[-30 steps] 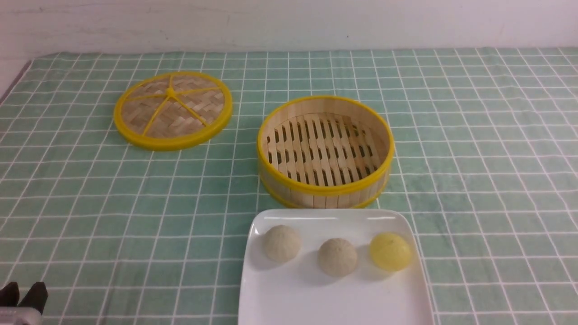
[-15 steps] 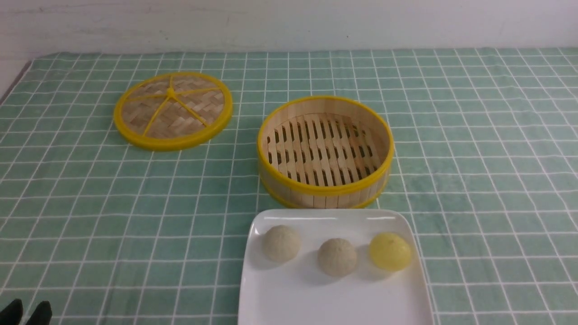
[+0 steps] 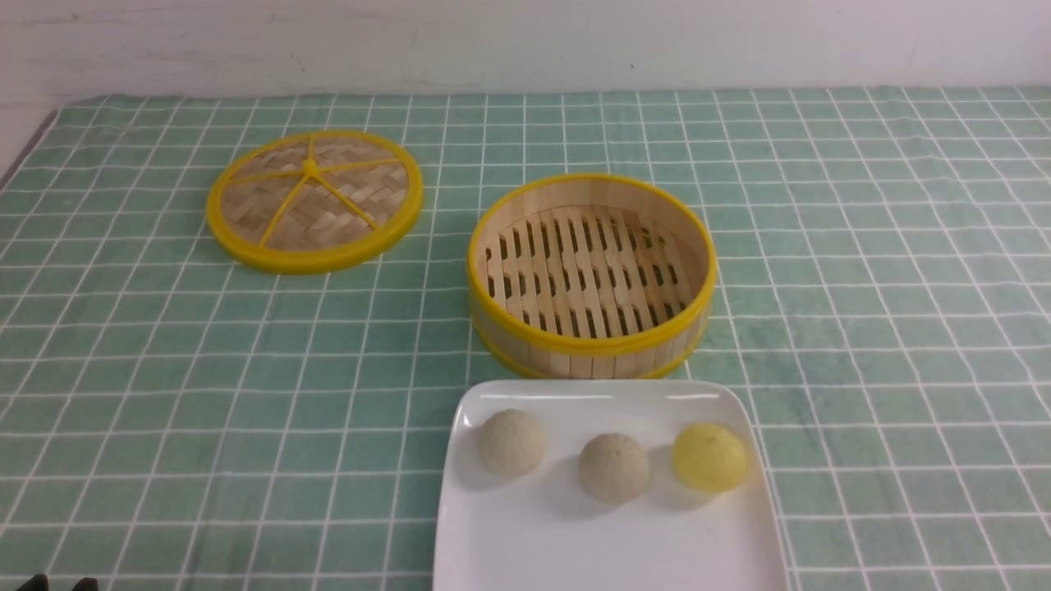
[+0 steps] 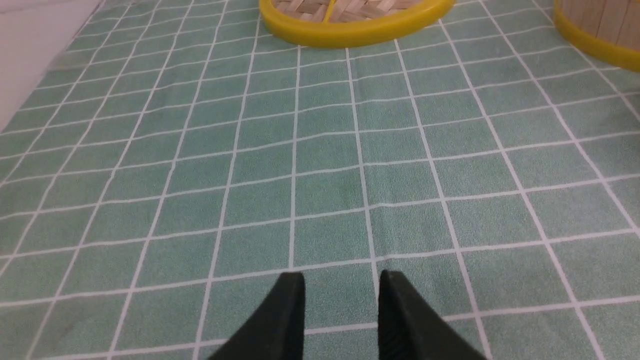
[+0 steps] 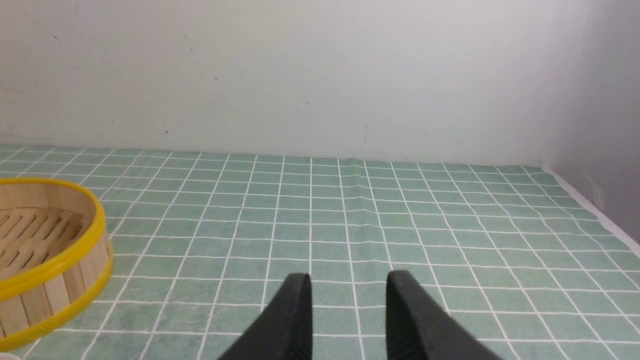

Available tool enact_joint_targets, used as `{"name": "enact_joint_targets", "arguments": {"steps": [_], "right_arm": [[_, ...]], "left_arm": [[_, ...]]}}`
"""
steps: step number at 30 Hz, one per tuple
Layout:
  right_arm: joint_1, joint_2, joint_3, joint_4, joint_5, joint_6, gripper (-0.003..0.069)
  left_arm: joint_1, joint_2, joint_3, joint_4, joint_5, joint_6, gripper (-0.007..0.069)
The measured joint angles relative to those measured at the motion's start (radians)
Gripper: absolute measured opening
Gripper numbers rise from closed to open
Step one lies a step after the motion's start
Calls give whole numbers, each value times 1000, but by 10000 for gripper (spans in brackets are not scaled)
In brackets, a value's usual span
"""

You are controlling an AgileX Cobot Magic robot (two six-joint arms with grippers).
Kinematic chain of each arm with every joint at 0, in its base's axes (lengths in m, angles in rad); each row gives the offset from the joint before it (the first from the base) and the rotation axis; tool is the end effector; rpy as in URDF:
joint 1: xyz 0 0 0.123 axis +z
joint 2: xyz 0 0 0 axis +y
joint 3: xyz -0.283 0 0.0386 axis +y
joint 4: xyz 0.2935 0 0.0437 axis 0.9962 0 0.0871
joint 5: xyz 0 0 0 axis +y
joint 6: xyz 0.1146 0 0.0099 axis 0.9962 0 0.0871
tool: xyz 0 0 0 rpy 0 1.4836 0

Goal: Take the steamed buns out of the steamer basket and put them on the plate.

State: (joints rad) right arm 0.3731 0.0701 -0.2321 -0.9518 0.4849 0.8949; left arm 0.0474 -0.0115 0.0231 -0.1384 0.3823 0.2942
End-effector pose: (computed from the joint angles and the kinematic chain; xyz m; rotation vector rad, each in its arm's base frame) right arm 0.1177 -0.0009 0.2667 0.0006 1.6148 -0.0253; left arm 0.1203 -0.0002 0.1642 0.1462 1.8692 0.0985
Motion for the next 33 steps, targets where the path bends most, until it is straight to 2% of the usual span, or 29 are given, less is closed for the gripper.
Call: {"name": "enact_joint_targets", "arguments": {"steps": [10, 14, 16, 21, 23, 33], "right_arm": [[0, 0, 0, 0, 0, 0, 237], [0, 0, 0, 0, 0, 0, 237], [0, 0, 0, 0, 0, 0, 237], [0, 0, 0, 0, 0, 0, 239], [0, 0, 0, 0, 0, 0, 239], [0, 0, 0, 0, 0, 0, 239]], "left_arm": [[0, 0, 0, 2, 0, -67, 239], [0, 0, -1, 49, 0, -83, 239], [0, 0, -1, 98, 1, -129, 239], [0, 0, -1, 258, 4, -335, 239], [0, 0, -1, 287, 6, -372, 239], [0, 0, -1, 324, 8, -412, 239]]}}
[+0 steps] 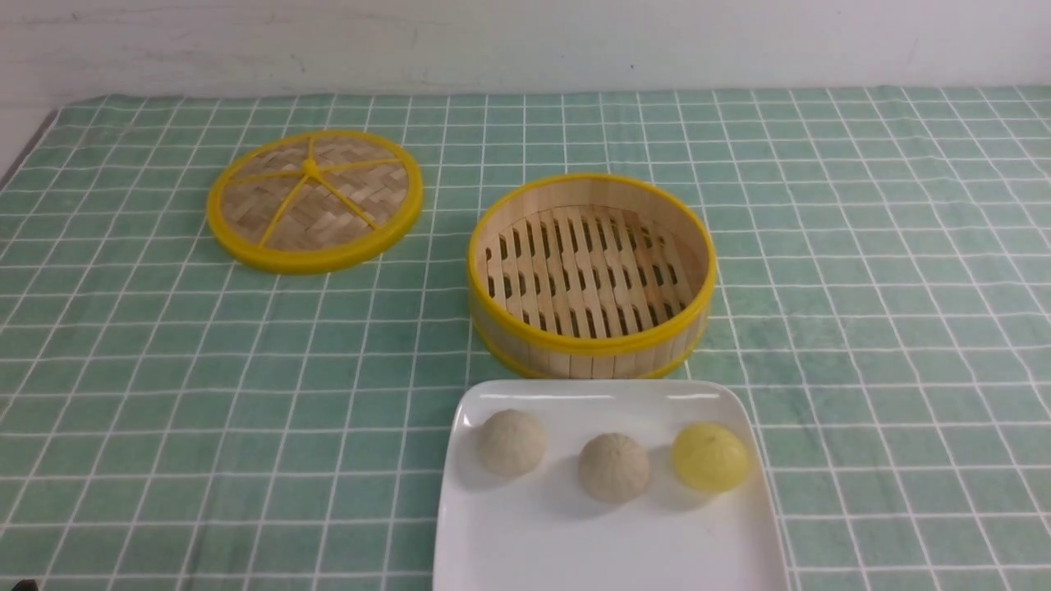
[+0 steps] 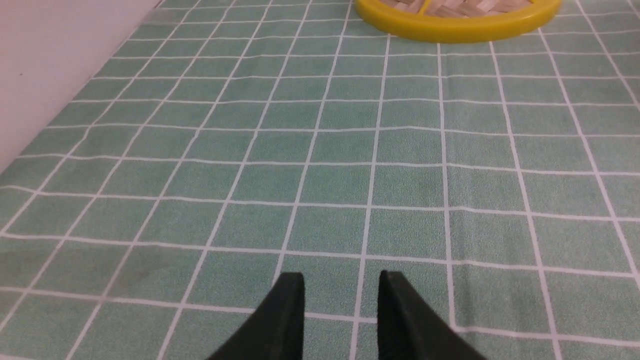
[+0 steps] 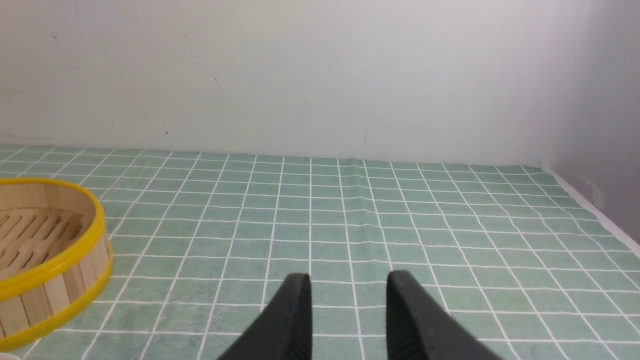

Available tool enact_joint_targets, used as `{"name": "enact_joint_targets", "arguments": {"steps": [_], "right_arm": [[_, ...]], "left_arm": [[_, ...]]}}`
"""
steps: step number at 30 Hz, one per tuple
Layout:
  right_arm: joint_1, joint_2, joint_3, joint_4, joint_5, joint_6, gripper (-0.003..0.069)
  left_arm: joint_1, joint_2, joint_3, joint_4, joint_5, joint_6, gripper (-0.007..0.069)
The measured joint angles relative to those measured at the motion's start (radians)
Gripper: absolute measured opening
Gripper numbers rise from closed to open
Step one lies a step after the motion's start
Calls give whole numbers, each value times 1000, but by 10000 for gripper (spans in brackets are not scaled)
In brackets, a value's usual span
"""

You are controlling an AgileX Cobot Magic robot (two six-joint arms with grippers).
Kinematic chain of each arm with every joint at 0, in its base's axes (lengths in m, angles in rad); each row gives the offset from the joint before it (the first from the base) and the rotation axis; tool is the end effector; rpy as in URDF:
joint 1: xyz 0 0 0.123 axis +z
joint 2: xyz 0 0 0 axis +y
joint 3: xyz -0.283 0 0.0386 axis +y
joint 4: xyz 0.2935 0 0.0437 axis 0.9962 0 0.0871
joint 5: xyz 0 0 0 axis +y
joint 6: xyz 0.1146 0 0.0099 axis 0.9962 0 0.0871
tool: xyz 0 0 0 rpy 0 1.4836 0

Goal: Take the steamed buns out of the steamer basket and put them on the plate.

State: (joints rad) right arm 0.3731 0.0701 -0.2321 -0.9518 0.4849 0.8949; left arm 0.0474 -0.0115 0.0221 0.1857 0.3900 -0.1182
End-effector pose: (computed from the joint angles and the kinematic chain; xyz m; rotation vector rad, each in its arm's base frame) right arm 0.1177 -0.0009 0.2667 0.0006 1.6148 -0.0253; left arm 0.1193 0.0138 0.1641 -0.0423 1.8791 0.1355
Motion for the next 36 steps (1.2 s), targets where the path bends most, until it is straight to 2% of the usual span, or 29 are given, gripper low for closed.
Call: {"name": "enact_joint_targets", "arguments": {"steps": [36], "right_arm": [[0, 0, 0, 0, 0, 0, 239]], "left_arm": [[0, 0, 0, 6, 1, -49, 239]]}}
